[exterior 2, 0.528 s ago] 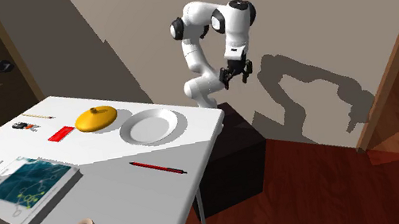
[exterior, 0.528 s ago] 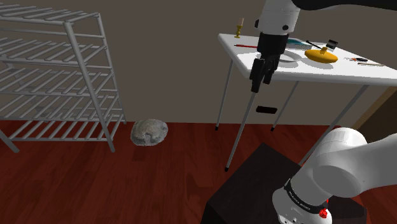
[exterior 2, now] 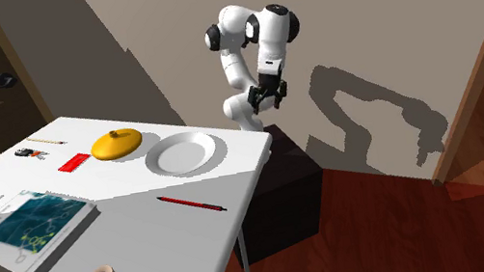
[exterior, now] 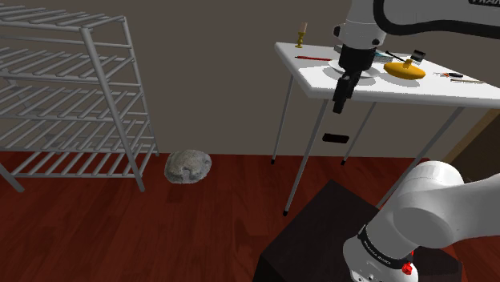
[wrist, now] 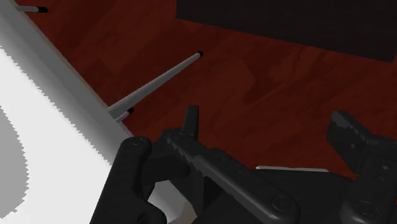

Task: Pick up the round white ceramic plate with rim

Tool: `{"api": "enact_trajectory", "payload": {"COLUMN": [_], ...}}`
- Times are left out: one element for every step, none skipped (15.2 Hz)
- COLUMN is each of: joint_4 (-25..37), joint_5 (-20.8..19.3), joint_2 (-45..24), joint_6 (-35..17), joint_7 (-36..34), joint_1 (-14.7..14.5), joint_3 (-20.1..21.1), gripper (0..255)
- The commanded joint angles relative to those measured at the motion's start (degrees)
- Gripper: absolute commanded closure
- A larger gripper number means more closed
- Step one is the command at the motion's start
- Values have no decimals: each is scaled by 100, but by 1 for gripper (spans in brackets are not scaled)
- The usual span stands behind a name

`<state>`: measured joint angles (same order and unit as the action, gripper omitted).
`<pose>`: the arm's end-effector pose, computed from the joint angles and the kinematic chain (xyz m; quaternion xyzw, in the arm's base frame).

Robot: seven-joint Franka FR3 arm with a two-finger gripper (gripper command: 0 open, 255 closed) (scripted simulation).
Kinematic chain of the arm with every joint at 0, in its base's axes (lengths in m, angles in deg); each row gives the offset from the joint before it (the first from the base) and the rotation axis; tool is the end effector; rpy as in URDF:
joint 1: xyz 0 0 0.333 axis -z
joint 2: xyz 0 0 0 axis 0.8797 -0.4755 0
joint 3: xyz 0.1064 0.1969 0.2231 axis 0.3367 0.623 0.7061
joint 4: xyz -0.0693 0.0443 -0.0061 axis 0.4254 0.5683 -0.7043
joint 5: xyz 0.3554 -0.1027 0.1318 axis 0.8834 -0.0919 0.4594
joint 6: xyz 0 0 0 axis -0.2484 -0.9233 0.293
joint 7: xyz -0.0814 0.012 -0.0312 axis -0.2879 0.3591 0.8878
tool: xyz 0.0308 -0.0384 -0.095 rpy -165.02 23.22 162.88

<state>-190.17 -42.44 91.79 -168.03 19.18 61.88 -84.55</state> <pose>0.2894 -0.0233 0.5967 0.9933 0.0827 -0.0326 0.0742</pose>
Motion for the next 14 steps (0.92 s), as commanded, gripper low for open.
{"api": "enact_trajectory", "payload": {"joint_4": [-126, -180, -229, -273, -312, -346, -373, -394, -409, -417, -419, -414, -401, -382], "joint_5": [-411, -610, -808, -1005, -1200, -1393, -1584, -1772, -1959, -2143, -2323, -2499, -2671, -2840], "joint_2": [141, 196, 245, 289, 328, 361, 388, 409, 423, 432, 434, 429, 419, 402], "joint_6": [-150, -244, -345, -453, -568, -690, -818, -953, -1092, -1238, -1388, -1544, -1704, -1868], "joint_7": [359, 534, 707, 878, 1048, 1215, 1380, 1543, 1701, 1857, 2010, 2160, 2307, 2451], "joint_1": [32, 51, 71, 91, 113, 134, 155, 177, 194, 212, 228, 242, 255, 265], "joint_3": [-124, -198, -275, -354, -435, -520, -606, -694, -786, -881, -977, -1075, -1174, -1275], "gripper": [0, 0, 0, 0, 0, 0, 0, 0, 0, 0, 0, 0, 0, 0]}}
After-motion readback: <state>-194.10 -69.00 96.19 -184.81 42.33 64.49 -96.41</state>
